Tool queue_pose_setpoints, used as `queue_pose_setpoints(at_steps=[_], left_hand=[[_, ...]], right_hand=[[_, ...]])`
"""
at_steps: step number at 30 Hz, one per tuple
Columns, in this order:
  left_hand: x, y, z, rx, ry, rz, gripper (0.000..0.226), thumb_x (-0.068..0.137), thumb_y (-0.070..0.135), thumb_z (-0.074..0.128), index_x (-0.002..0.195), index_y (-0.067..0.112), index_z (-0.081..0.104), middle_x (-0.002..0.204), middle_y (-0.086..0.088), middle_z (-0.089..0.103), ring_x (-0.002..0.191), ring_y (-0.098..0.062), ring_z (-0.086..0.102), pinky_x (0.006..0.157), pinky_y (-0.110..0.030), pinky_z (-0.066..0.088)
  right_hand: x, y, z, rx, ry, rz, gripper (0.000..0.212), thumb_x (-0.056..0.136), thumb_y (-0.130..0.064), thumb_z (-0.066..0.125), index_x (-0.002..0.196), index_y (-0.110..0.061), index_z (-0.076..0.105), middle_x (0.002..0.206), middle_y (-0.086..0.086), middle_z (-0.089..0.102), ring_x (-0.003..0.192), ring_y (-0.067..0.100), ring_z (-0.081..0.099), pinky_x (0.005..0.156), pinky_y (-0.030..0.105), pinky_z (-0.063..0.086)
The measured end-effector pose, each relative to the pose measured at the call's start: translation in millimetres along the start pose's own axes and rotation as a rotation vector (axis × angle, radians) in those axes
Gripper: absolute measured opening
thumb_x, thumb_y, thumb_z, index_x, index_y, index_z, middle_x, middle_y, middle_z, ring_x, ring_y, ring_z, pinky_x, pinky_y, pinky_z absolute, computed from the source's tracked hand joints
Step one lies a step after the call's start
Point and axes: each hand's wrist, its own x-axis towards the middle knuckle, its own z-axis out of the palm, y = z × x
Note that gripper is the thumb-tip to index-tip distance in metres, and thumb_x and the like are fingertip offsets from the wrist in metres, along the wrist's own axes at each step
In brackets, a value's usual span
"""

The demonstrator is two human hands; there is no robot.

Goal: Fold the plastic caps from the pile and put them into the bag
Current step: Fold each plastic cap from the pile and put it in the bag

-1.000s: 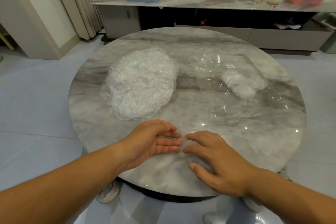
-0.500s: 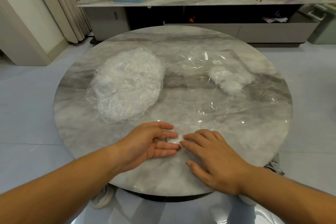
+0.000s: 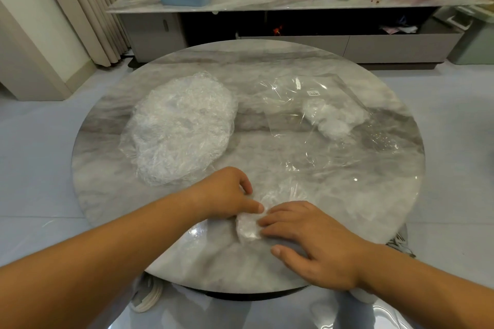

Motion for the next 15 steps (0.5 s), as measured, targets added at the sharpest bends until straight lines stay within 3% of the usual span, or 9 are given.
queue_pose_setpoints(at_steps=[3, 7, 9, 12, 15], left_hand=[[2, 1, 4, -0.033, -0.004, -0.008, 0.034, 0.078, 0.037, 0.085, 0.101, 0.018, 0.069, 0.082, -0.001, 0.07, 0.065, -0.014, 0.064, 0.062, -0.024, 0.053], [-3, -4, 6, -0.267, -0.007, -0.022, 0.02, 0.084, 0.026, 0.081, 0.094, 0.01, 0.074, 0.072, -0.001, 0.066, 0.061, -0.01, 0.059, 0.056, -0.018, 0.049], [-7, -4, 7, -0.384, -0.019, -0.01, 0.016, 0.086, 0.021, 0.079, 0.094, 0.009, 0.074, 0.077, -0.005, 0.067, 0.068, -0.012, 0.061, 0.064, -0.02, 0.05], [-13, -7, 6, -0.481, -0.017, 0.027, 0.011, 0.086, 0.019, 0.078, 0.092, 0.01, 0.074, 0.083, -0.007, 0.066, 0.077, -0.017, 0.059, 0.076, -0.031, 0.047], [-19, -12, 4, -0.561, -0.035, 0.061, 0.011, 0.084, 0.02, 0.079, 0.089, 0.012, 0.072, 0.087, -0.012, 0.069, 0.082, -0.018, 0.061, 0.081, -0.033, 0.047]], right_hand=[[-3, 0, -2, 0.121, 0.137, 0.042, 0.039, 0.094, -0.041, 0.05, 0.121, -0.024, 0.072, 0.134, -0.015, 0.064, 0.13, -0.005, 0.049, 0.119, 0.02, 0.023], [4, 5, -12, 0.167, 0.41, 0.25, 0.03, 0.093, -0.044, 0.053, 0.11, -0.028, 0.072, 0.128, -0.019, 0.059, 0.125, -0.004, 0.049, 0.107, 0.015, 0.036], [10, 6, -19, 0.237, 0.435, 0.392, 0.024, 0.095, -0.042, 0.058, 0.115, -0.031, 0.065, 0.124, -0.022, 0.054, 0.121, -0.005, 0.049, 0.104, 0.015, 0.037], [15, 7, -25, 0.426, 0.417, 0.607, 0.04, 0.092, -0.046, 0.065, 0.128, -0.029, 0.056, 0.125, -0.019, 0.053, 0.118, -0.001, 0.052, 0.098, 0.019, 0.042], [21, 5, -27, 0.599, 0.449, 0.757, 0.051, 0.084, -0.052, 0.073, 0.124, -0.026, 0.056, 0.119, -0.012, 0.059, 0.11, 0.004, 0.058, 0.088, 0.022, 0.046]])
